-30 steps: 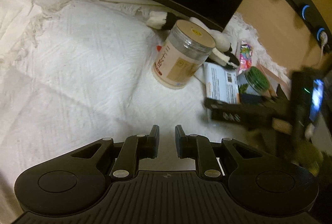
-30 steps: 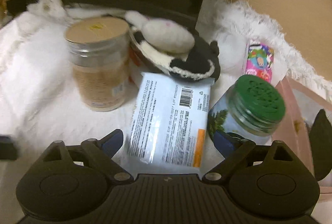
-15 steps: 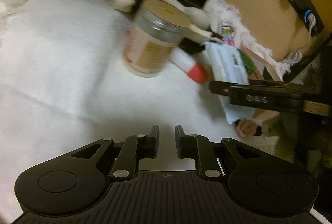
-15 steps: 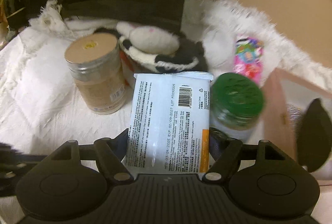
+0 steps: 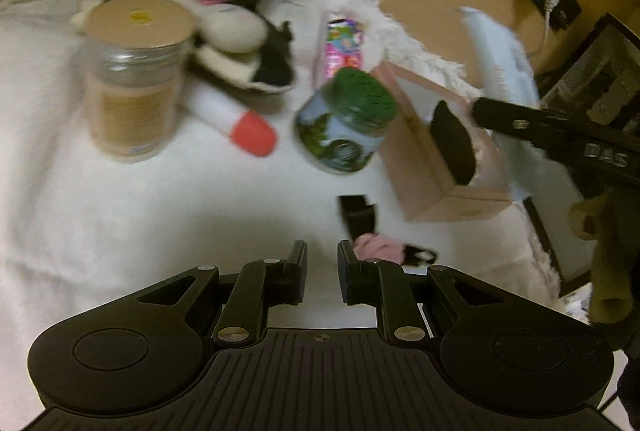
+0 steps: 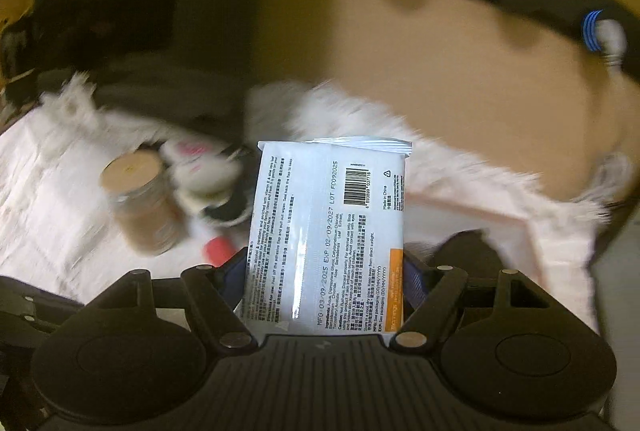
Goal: Organize soft objects
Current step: 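Grasp the white printed packet with the right tool while the left tool grasps the pink flower item, then carry the packet and pink item into the pink box and open both tools, then grasp the black-and-white sock bunny with the right tool, then grasp the dark grey plush with the left tool while the right tool lifts the bunny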
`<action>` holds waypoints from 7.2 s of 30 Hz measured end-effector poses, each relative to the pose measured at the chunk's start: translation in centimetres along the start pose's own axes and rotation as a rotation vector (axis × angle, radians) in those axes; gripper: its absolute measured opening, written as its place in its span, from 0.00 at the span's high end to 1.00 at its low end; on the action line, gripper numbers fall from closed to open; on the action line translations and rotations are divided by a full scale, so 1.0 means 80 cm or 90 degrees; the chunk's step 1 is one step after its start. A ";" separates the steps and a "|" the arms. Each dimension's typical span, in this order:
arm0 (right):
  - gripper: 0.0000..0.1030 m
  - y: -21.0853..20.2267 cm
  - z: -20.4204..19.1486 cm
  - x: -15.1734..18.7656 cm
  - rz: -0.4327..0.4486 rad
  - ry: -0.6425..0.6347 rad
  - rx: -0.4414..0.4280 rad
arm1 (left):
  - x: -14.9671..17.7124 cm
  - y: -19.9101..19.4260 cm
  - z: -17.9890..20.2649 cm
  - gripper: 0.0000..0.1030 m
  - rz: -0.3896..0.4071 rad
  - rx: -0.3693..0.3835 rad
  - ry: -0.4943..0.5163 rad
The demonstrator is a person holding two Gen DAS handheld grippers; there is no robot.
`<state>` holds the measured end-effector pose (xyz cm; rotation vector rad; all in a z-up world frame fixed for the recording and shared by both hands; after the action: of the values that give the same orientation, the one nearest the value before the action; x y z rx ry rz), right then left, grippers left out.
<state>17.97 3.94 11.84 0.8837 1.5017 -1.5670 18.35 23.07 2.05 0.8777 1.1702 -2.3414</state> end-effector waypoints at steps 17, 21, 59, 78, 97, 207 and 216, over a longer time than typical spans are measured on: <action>0.27 -0.049 0.123 0.053 -0.010 0.051 0.090 | 0.024 0.093 0.095 0.75 -0.012 -0.124 0.139; 0.27 -0.049 0.123 0.067 -0.018 0.066 0.073 | 0.023 0.096 0.075 0.75 -0.018 -0.133 0.062; 0.27 -0.047 0.103 -0.023 0.058 -0.058 0.076 | -0.094 0.021 0.043 0.79 0.081 -0.066 0.108; 0.27 -0.062 0.217 -0.106 0.098 -0.028 0.144 | -0.209 0.092 0.179 0.78 0.104 0.082 0.189; 0.27 -0.013 0.280 -0.044 -0.026 0.152 0.096 | -0.160 0.194 0.224 0.74 -0.049 0.127 0.124; 0.66 0.013 0.157 -0.060 -0.020 0.064 -0.023 | -0.139 0.181 0.000 0.42 0.077 -0.159 0.124; 0.65 0.034 0.163 -0.048 -0.024 0.065 -0.063 | -0.170 0.186 -0.031 0.28 0.117 -0.279 0.061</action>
<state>22.56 -8.81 14.80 0.8940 1.6618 -1.4801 37.79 17.21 1.60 0.8977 1.4958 -1.8139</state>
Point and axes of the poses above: each gripper's, at about its wrist camera, not at the fingertips, and y roughly the way its jaws point, z to its right, x to its underside, the point moved 6 cm from there along y, roughly the way its jaws point, and after that the axes turned 12 degrees about z, right-handed, at the moved point
